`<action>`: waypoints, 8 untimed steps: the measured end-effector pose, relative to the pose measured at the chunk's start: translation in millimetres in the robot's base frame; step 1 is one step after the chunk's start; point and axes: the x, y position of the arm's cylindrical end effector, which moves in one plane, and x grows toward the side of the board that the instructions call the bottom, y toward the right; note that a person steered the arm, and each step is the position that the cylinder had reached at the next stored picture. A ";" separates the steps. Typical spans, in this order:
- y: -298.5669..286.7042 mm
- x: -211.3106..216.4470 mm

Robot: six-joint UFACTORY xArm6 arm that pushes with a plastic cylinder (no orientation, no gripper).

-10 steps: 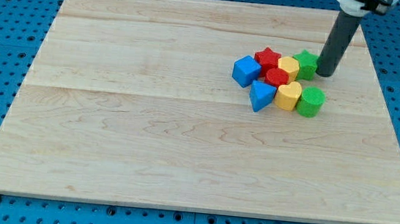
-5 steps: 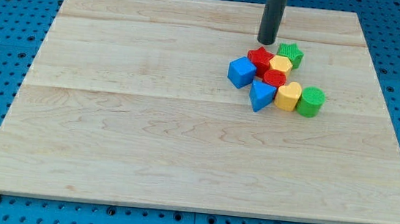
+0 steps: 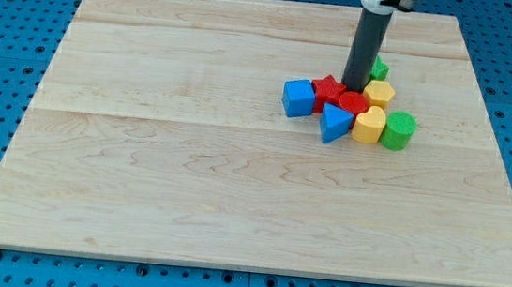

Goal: Separate the group of blocks

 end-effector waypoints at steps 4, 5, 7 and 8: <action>-0.7 103.4; 4.4 121.0; 42.9 156.7; 97.8 130.1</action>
